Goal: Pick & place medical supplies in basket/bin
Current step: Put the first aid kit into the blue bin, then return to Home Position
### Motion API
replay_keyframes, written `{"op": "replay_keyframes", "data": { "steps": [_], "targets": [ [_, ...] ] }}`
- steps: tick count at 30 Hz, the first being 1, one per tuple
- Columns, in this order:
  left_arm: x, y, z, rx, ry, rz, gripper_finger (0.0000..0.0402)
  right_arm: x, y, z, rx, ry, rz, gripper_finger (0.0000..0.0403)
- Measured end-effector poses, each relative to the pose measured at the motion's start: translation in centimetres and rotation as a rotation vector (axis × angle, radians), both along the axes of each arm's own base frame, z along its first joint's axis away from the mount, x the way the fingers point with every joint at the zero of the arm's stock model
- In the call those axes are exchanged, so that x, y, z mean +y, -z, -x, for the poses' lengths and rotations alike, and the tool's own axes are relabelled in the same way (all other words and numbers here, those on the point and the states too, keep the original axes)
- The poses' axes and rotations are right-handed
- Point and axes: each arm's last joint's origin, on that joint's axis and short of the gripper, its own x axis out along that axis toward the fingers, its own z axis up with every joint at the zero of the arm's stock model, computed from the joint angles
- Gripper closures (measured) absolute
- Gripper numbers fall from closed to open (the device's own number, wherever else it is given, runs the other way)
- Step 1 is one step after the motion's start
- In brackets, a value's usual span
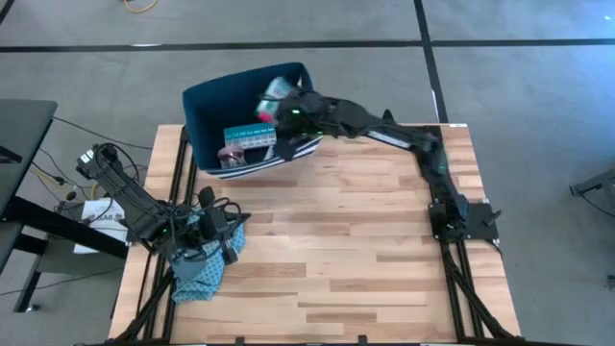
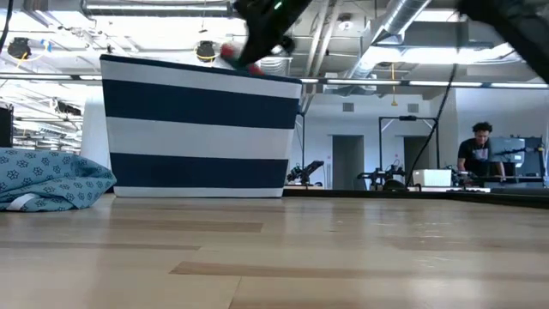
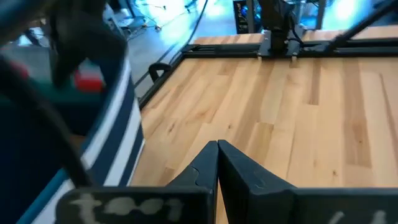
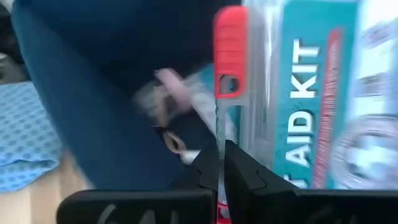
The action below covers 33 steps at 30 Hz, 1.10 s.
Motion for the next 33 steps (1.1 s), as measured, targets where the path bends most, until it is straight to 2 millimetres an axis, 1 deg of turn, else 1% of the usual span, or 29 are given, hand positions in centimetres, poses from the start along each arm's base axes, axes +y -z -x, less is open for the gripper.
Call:
{"op": "replay_keyframes", "data": {
  "steps": [2, 4, 8, 12, 18, 23, 25, 28, 30, 33],
  "targets": [
    [0.1, 0.1, 0.0, -0.005, -0.013, 0.003, 0.0401, -0.6, 2.5, -1.8, 0.032, -0.043, -0.006, 0.0402],
    [0.2, 0.4, 0.2, 0.009, -0.021, 0.001, 0.0401, -0.9, 4.8, -3.1, 0.036, -0.075, -0.002, 0.0402],
    [0.3, 0.6, 0.4, 0.008, -0.044, 0.034, 0.0401, -1.1, 5.7, -4.2, 0.025, -0.093, -0.002, 0.0403],
    [0.4, 0.6, 0.4, -0.003, -0.055, 0.061, 0.0401, -1.4, 8.0, -5.1, 0.068, -0.12, -0.013, 0.0388],
    [0.3, 0.6, 0.4, -0.017, -0.065, 0.098, 0.0401, -0.6, 8.7, -5.3, 0.119, -0.179, 0.027, 0.0331],
    [0.3, 0.5, 0.4, -0.045, -0.085, 0.096, 0.0401, -0.7, 8.6, -5.3, 0.139, -0.193, 0.089, 0.0288],
    [0.4, 0.5, 0.4, -0.06, -0.098, 0.093, 0.0401, -0.9, 8.5, -5.3, 0.143, -0.173, 0.142, 0.0273],
    [0.4, 0.4, 0.4, -0.079, -0.114, 0.09, 0.0401, -1.0, 8.2, -5.4, 0.163, -0.148, 0.238, 0.0255],
    [0.4, 0.4, 0.4, -0.086, -0.121, 0.089, 0.0401, -0.6, 8.0, -5.6, 0.172, -0.137, 0.295, 0.0246],
    [0.5, 0.4, 0.4, -0.099, -0.133, 0.077, 0.0402, 0.0, 7.0, -5.4, 0.179, -0.148, 0.35, 0.0239]
  ]
}}
